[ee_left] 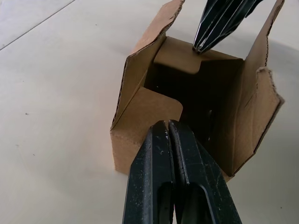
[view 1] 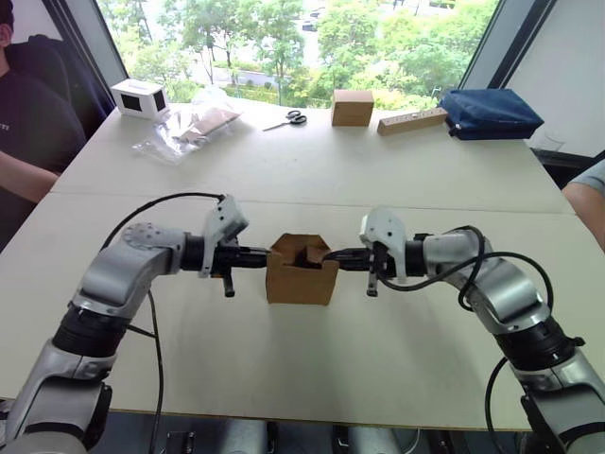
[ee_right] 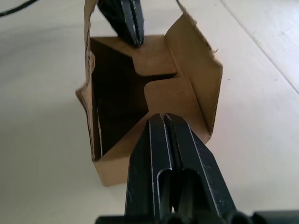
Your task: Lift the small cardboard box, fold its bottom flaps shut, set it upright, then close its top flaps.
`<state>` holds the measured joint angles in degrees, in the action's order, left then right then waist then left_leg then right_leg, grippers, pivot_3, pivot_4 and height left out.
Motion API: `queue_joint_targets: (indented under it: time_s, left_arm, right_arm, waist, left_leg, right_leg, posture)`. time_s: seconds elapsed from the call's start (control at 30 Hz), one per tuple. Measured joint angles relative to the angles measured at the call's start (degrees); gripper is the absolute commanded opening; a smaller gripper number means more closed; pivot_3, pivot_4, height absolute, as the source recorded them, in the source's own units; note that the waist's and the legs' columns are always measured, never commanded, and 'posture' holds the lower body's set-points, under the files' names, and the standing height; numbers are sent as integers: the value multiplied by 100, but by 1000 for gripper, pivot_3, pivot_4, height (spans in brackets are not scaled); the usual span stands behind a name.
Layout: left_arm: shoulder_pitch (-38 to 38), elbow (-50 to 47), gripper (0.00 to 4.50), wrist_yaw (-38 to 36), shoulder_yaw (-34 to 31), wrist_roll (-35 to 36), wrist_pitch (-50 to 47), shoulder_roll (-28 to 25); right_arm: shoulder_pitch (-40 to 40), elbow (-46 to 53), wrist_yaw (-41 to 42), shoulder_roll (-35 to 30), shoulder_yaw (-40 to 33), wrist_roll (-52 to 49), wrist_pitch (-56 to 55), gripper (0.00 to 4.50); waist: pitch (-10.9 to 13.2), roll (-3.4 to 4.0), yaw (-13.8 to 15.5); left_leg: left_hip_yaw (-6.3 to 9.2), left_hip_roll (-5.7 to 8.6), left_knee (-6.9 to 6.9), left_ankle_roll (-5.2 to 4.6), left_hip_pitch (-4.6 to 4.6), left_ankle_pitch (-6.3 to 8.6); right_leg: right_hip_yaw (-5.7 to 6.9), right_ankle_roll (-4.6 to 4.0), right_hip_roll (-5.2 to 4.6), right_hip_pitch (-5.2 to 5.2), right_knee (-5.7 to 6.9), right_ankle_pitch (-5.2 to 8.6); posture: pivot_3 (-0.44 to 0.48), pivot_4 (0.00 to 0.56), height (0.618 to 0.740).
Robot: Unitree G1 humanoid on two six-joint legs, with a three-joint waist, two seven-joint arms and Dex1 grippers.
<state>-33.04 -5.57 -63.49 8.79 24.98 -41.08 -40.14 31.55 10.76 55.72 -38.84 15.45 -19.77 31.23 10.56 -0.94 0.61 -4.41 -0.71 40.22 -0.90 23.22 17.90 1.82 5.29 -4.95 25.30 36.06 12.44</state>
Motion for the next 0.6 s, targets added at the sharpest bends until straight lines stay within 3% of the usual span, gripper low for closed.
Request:
queue_joint_targets:
  time_s: [0.6]
  left_arm:
    - [-119,114,50,-56,271,-311,370,98]
  right_arm:
    - [131,-243,265,234,39,331,-123,0]
  waist:
    - [-1,1,2]
  left_leg:
    - [0,0,0,0,-3,0]
  right_leg:
    - [0,0,0,-3,1,0]
  posture:
    - [0,150,740]
